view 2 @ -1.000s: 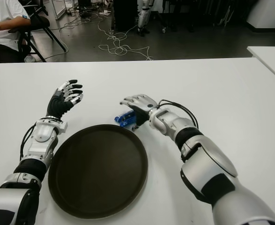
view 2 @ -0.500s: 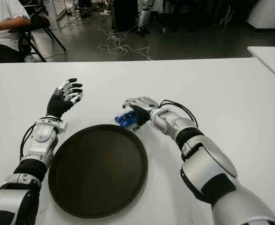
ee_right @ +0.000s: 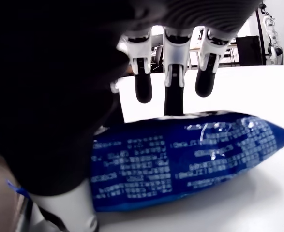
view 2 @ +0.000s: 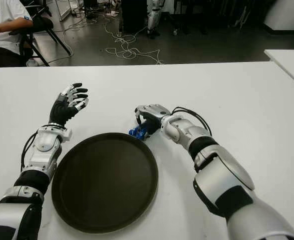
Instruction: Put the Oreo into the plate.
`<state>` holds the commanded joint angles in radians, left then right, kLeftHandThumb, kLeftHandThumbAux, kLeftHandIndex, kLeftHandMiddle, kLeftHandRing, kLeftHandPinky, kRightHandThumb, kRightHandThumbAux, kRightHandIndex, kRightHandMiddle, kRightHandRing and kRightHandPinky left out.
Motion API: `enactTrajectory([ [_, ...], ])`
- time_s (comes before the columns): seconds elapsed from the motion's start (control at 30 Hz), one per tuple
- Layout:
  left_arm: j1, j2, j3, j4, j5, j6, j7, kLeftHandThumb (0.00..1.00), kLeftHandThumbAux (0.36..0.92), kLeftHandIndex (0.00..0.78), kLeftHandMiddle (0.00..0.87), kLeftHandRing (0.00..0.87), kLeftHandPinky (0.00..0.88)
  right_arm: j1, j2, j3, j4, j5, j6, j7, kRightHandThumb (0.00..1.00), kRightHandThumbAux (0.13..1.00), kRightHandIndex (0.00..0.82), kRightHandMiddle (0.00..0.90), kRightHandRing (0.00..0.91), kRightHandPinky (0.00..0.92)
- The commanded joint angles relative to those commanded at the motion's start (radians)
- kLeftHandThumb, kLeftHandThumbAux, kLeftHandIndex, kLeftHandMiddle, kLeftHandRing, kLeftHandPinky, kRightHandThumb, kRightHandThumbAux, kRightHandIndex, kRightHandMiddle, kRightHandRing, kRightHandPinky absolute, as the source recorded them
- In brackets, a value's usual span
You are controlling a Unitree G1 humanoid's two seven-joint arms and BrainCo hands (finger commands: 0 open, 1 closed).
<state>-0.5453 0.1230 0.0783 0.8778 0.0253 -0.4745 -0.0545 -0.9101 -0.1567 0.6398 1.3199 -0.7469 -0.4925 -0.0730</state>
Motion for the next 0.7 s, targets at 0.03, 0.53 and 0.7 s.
enactTrajectory([
  [0.03, 0.000, 0.001, -0.002, 0.000, 0.004, 0.001, 0.004, 0.239, 0.771, 0.198, 0.269, 0.255, 0.271, 0.000, -0.001, -0.001, 0.001, 0.003, -0.005, 0.005, 0.000, 0.896, 0.466, 0.568, 0.568, 0.532],
  [0.53, 0.002, 0.001, -0.008, -0.009, 0.005, 0.012, 0.006, 0.230, 0.751, 0.189, 0.274, 0.261, 0.276, 0.002, 0.002, -0.006, 0.004, 0.002, 0.003, 0.008, 0.000, 0.868, 0.481, 0.562, 0.560, 0.529],
  [0.7, 0.003, 0.000, -0.008, -0.011, 0.002, 0.009, 0.003, 0.228, 0.749, 0.190, 0.274, 0.262, 0.274, 0.003, 0.000, -0.002, 0.002, -0.002, 0.002, 0.000, 0.000, 0.859, 0.476, 0.542, 0.544, 0.510],
])
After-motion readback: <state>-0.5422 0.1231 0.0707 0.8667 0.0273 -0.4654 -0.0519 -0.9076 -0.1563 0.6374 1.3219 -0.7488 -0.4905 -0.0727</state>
